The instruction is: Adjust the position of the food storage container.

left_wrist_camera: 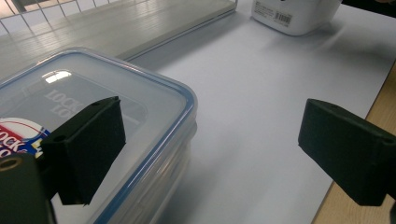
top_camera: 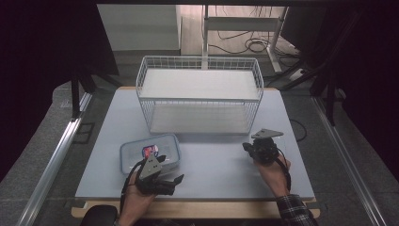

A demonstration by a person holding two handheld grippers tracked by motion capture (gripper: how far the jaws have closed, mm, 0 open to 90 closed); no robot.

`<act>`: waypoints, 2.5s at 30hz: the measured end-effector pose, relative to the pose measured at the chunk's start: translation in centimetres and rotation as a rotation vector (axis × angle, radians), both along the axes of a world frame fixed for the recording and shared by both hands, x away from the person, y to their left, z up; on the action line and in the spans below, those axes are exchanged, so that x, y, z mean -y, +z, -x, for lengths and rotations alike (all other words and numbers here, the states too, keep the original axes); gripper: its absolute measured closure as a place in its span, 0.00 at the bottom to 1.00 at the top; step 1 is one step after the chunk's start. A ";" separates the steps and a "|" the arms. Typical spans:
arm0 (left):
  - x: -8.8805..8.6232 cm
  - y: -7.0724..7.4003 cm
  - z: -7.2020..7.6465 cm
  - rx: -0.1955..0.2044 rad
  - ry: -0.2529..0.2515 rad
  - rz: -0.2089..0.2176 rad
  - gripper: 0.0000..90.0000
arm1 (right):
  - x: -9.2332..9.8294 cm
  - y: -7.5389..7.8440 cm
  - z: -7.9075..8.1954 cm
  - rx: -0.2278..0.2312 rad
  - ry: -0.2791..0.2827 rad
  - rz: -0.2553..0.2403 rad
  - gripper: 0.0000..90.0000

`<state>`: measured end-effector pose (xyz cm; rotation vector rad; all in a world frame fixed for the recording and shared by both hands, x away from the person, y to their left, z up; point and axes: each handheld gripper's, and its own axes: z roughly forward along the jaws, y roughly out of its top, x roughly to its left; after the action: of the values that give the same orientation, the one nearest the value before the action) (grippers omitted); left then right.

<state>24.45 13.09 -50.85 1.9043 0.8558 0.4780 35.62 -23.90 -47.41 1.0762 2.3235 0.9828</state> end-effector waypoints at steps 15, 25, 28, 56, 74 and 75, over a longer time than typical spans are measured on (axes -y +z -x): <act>0.1 0.0 -0.1 -0.001 0.004 -0.001 0.08 | 3.7 0.2 -0.2 -0.002 -0.096 -0.020 0.99; -0.1 0.8 -0.1 -0.030 0.015 -0.038 0.09 | 2.9 0.3 0.4 0.032 -0.055 -0.021 0.99; -1.1 1.5 -0.1 -0.023 0.071 -0.071 0.19 | 2.6 0.3 0.7 0.039 -0.039 -0.038 0.99; -14.6 0.0 -1.9 -0.172 0.509 -0.084 1.00 | 0.7 -1.1 1.4 0.027 0.062 -0.063 0.98; -12.3 -0.9 -4.0 -0.225 0.448 -0.034 1.00 | -1.0 -1.4 1.5 -0.001 0.131 -0.090 0.98; -12.0 -1.0 -4.1 -0.225 0.439 -0.031 1.00 | -1.1 -1.4 1.5 -0.003 0.132 -0.091 0.98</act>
<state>28.60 25.14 -51.82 1.8193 1.4353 0.5449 34.08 -22.82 -48.85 0.9688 2.3984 1.1458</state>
